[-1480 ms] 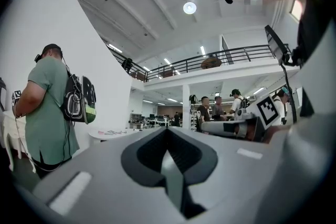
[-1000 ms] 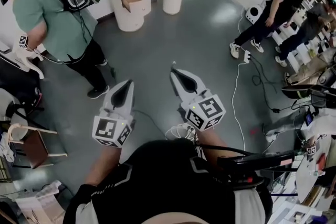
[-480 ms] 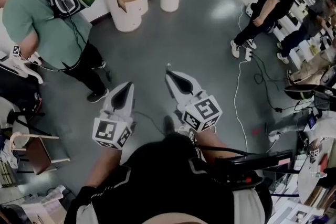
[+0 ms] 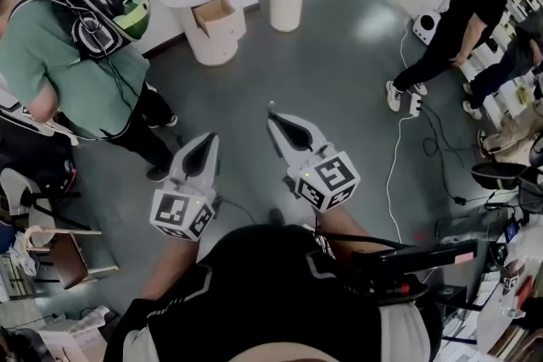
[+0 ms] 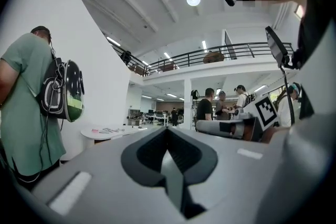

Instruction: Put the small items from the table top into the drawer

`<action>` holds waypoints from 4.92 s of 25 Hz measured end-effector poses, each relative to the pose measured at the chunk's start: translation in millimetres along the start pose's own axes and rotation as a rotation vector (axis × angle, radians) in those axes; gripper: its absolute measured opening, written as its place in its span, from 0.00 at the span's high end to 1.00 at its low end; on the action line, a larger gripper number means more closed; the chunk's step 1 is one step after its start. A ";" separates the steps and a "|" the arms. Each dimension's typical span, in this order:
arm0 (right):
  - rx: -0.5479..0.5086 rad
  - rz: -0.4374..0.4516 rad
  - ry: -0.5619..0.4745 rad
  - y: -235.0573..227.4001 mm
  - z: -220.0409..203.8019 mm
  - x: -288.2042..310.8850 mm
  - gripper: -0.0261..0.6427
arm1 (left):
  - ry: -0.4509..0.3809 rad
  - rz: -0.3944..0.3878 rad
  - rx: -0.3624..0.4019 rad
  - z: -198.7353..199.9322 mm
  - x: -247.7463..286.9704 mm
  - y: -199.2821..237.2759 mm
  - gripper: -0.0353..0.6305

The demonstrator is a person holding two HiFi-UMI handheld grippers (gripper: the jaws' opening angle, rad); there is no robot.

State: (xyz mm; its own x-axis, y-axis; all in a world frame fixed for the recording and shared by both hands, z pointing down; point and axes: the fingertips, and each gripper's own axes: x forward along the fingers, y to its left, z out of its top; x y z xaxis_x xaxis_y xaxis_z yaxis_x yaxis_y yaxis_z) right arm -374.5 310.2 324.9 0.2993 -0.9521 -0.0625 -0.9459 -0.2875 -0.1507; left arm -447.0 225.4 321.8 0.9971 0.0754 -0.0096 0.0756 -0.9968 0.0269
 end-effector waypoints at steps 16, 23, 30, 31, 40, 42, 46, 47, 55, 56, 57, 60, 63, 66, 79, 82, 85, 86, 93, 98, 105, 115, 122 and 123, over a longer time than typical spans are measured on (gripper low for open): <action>0.025 0.024 0.016 -102.6 0.6 46.2 0.94 | 0.035 0.022 0.030 -2.6 109.7 20.6 0.95; 0.019 -0.013 0.029 -135.7 -1.9 89.1 0.94 | 0.028 -0.015 0.009 -11.9 156.6 54.4 0.95; -0.017 -0.045 0.040 -173.9 13.8 146.3 0.94 | -0.009 -0.038 0.003 -1.7 214.0 104.7 0.95; -0.016 -0.049 0.040 -179.6 15.4 156.6 0.94 | -0.010 -0.038 -0.003 -0.9 221.8 114.1 0.95; -0.003 -0.091 0.043 -228.0 20.0 242.2 0.94 | -0.005 -0.060 -0.028 -1.8 283.9 189.6 0.95; 0.003 -0.089 0.045 -238.2 21.0 254.7 0.94 | 0.005 -0.060 -0.037 -4.4 298.3 199.0 0.95; 0.009 -0.077 0.049 -269.2 22.4 272.3 0.94 | 0.013 -0.061 -0.044 -6.6 333.4 203.3 0.95; 0.013 -0.073 0.049 -278.6 22.3 277.0 0.94 | 0.013 -0.058 -0.043 -7.1 343.2 204.8 0.95; 0.014 0.015 0.054 -358.7 30.6 330.6 0.94 | 0.023 0.028 -0.024 -7.0 432.2 235.3 0.95; 0.016 0.022 0.051 -370.6 33.8 335.9 0.94 | 0.027 0.032 -0.018 -5.5 444.7 236.0 0.95; 0.020 0.030 0.047 -382.3 37.3 341.4 0.94 | 0.030 0.038 -0.015 -3.5 456.9 237.4 0.95; 0.023 0.064 0.041 -412.1 46.3 356.9 0.94 | 0.033 0.065 -0.013 0.1 490.3 242.3 0.95; 0.020 0.098 0.047 -438.8 48.9 366.5 0.94 | 0.040 0.090 -0.009 -0.9 519.6 243.4 0.95; 0.039 0.112 0.059 -466.5 46.7 371.8 0.94 | 0.038 0.118 -0.013 -1.1 542.4 240.7 0.95; 0.085 0.188 0.104 -521.2 23.9 473.9 0.94 | 0.082 0.207 -0.047 -21.1 602.7 312.5 0.95; 0.081 0.199 0.112 -528.7 22.2 505.1 0.94 | 0.077 0.217 -0.041 -24.6 618.4 342.4 0.95; 0.060 0.228 0.114 -531.4 29.0 532.2 0.94 | 0.057 0.224 -0.019 -17.3 633.0 365.6 0.95; 0.051 0.232 0.116 -533.6 31.0 541.1 0.94 | 0.051 0.223 -0.020 -15.4 638.8 372.9 0.95; 0.058 0.224 0.146 -547.6 24.5 614.1 0.94 | 0.026 0.221 -0.051 -10.2 664.0 437.8 0.95; 0.062 0.244 0.145 -562.8 25.5 650.3 0.94 | 0.034 0.243 -0.050 -14.1 680.5 463.9 0.95; 0.064 0.386 0.186 -580.3 20.1 684.8 0.94 | 0.019 0.410 -0.078 -21.3 697.9 492.4 0.95; 0.043 0.632 0.233 -635.5 28.4 719.8 0.94 | 0.004 0.664 -0.096 -20.7 747.5 489.5 0.95; 0.031 0.760 0.288 -635.2 37.2 743.1 0.94 | 0.026 0.792 -0.122 -10.0 751.2 487.9 0.95; 0.029 0.773 0.293 -629.8 38.2 743.1 0.94 | 0.030 0.801 -0.118 -8.0 746.9 486.3 0.95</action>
State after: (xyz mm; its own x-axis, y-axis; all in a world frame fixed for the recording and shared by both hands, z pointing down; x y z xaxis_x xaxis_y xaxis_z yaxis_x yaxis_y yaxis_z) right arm 448.5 -212.3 335.6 -0.4834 -0.8697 0.0997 -0.8665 0.4591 -0.1962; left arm 334.6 -202.8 335.8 0.7487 -0.6575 0.0839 -0.6627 -0.7393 0.1194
